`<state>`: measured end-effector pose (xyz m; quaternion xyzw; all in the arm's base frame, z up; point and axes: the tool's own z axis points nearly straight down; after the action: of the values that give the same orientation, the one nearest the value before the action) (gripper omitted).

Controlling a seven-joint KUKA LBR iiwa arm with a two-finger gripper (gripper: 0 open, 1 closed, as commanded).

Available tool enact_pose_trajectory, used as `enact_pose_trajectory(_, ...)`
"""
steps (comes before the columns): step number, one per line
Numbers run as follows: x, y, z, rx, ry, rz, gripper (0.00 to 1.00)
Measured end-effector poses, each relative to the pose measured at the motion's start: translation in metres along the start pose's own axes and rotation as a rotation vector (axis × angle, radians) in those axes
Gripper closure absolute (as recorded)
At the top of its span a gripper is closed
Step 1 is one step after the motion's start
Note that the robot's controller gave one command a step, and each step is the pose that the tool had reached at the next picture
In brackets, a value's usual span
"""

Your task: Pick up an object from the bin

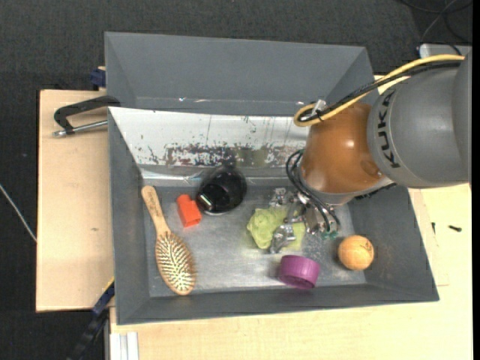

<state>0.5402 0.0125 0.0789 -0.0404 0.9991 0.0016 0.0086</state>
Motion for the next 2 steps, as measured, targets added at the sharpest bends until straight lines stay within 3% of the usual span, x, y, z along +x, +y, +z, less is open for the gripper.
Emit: enact_pose_trajectory(2,0.003,0.0,-0.034,0.001,0.019,0.0,1.0)
